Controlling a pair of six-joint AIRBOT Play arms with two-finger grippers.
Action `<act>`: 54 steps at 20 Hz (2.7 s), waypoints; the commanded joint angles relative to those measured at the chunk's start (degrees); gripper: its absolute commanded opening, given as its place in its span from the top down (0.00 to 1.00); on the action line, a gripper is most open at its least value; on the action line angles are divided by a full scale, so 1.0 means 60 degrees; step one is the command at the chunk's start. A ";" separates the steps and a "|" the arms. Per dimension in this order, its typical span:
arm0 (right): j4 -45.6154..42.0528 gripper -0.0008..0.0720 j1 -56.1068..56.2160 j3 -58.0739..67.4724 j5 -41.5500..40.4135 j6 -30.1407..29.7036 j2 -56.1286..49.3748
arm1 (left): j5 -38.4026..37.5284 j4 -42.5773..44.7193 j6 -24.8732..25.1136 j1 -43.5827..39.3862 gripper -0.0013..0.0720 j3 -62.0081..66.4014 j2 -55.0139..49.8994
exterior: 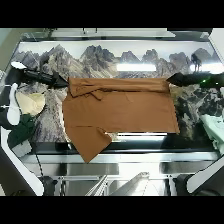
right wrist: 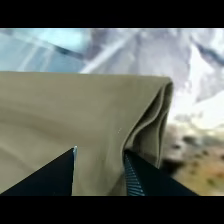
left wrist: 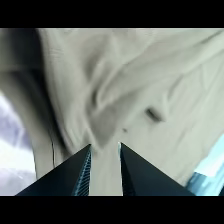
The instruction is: Fold the shirts.
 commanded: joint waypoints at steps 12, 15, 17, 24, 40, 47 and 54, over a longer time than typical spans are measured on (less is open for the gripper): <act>-0.2473 0.49 -0.2007 -0.4433 0.3417 0.2175 0.2455 | -0.0248 0.3009 -0.0688 0.0386 0.72 -0.8728 0.5927; -0.2499 0.48 -0.2025 -0.6033 0.3013 0.1956 0.2459 | 0.0299 0.3005 -0.0685 0.0714 0.72 -1.0750 0.7067; -0.2430 0.48 -0.2014 -0.6870 0.2586 0.1763 0.2459 | 0.0426 0.3005 -0.0605 0.0801 0.72 -1.1850 0.7839; -0.1668 0.48 -0.1767 -0.7118 0.2382 0.1155 0.2459 | 0.2335 0.1989 -0.0098 0.0805 0.72 -1.4112 0.9238; -0.1421 0.48 -0.1738 -0.7114 0.2535 0.1158 0.2463 | 0.2969 0.0790 0.0889 -0.0994 0.68 -1.3151 0.6273; -0.1417 0.48 -0.1738 -0.7114 0.2616 0.1158 0.2459 | 0.0448 0.0794 0.0532 0.0499 0.52 -1.2983 0.7023; -0.1246 0.48 -0.1738 -0.7114 0.2608 0.1147 0.2459 | 0.2124 0.1424 -0.0036 0.2357 0.52 -1.5132 1.0579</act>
